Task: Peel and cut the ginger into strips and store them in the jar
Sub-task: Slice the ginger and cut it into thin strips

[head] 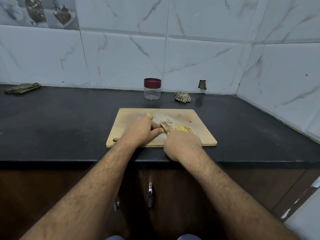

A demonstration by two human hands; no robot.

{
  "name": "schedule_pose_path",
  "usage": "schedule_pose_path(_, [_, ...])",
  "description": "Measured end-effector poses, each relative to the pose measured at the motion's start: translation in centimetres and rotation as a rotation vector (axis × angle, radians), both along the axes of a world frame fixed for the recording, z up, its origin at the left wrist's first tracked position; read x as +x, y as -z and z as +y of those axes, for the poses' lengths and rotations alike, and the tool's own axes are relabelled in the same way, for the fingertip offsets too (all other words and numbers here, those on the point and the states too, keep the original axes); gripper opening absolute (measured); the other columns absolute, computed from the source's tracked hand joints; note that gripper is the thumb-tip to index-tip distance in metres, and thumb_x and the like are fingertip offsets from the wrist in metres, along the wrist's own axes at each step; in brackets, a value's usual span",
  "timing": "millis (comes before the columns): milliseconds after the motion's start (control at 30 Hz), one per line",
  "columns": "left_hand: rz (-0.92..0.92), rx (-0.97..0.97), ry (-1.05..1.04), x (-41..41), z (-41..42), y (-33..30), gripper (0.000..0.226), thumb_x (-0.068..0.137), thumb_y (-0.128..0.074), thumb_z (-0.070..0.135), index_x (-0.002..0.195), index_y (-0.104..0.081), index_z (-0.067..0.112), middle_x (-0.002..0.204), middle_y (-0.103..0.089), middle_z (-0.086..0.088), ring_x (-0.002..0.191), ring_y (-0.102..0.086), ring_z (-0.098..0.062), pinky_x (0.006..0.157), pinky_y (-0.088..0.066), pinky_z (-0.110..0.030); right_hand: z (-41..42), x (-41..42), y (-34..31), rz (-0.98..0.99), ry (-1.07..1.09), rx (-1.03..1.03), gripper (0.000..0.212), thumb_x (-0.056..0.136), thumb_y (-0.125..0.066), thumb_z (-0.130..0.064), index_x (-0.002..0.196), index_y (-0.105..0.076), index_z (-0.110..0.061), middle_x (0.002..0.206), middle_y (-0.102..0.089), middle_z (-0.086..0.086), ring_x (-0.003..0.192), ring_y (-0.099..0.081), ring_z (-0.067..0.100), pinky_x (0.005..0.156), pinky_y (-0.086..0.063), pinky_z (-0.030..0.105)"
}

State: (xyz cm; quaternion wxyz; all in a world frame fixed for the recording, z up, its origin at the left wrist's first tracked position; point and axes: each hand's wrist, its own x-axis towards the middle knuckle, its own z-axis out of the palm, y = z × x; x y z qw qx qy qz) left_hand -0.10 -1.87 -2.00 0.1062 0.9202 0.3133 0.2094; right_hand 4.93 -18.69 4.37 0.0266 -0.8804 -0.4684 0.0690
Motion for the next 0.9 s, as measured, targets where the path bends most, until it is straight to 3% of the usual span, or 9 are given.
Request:
schedule_pose_path(233, [0.013,0.016,-0.018,-0.1,-0.4,-0.3,0.029,0.094,-0.056,0.046,0.115,-0.072,0.033,0.115,-0.071,0.009,0.115,-0.059,-0.014,0.094,-0.05,-0.036,-1.8,0.3,1.0,0.004,0.013,-0.052,0.027,0.097,-0.047,-0.014,0.122,-0.055,-0.017,0.116,-0.061,0.005,0.091,-0.052,0.023,0.075,-0.043,0.036])
schedule_pose_path(467, [-0.012,0.007,-0.032,-0.3,-0.9,-0.6,0.028,0.093,-0.059,0.044,0.115,-0.073,0.032,0.112,-0.072,0.007,0.107,-0.062,-0.014,0.09,-0.051,-0.034,-3.0,0.9,1.1,-0.01,0.01,0.007,0.021,0.1,-0.044,-0.02,0.115,-0.057,-0.018,0.107,-0.061,0.003,0.094,-0.058,0.022,0.073,-0.046,0.035])
schedule_pose_path(700, [-0.049,0.013,-0.035,-0.3,-1.0,-0.6,0.029,0.091,-0.063,0.042,0.113,-0.074,0.027,0.105,-0.074,0.005,0.101,-0.064,-0.013,0.085,-0.051,-0.033,-1.8,1.0,0.7,0.002,0.004,0.041,0.024,0.099,-0.04,-0.018,0.116,-0.056,-0.017,0.099,-0.052,0.002,0.089,-0.051,0.022,0.071,-0.042,0.036])
schedule_pose_path(800, [-0.05,0.005,-0.025,-0.3,-0.7,-0.3,0.026,0.09,-0.063,0.042,0.11,-0.075,0.029,0.106,-0.074,0.009,0.112,-0.062,-0.012,0.089,-0.051,-0.034,-1.1,0.7,0.4,0.014,0.012,0.042,0.025,0.098,-0.041,-0.017,0.118,-0.058,-0.016,0.1,-0.055,0.003,0.089,-0.051,0.023,0.072,-0.042,0.035])
schedule_pose_path(900, [-0.056,-0.014,-0.018,-0.2,-0.4,0.0,0.025,0.09,-0.063,0.042,0.108,-0.076,0.03,0.106,-0.074,0.012,0.117,-0.06,-0.012,0.091,-0.051,-0.035,-0.7,0.6,0.4,0.031,0.019,0.037,0.028,0.098,-0.042,-0.016,0.122,-0.057,-0.015,0.113,-0.061,0.005,0.089,-0.05,0.023,0.075,-0.043,0.035])
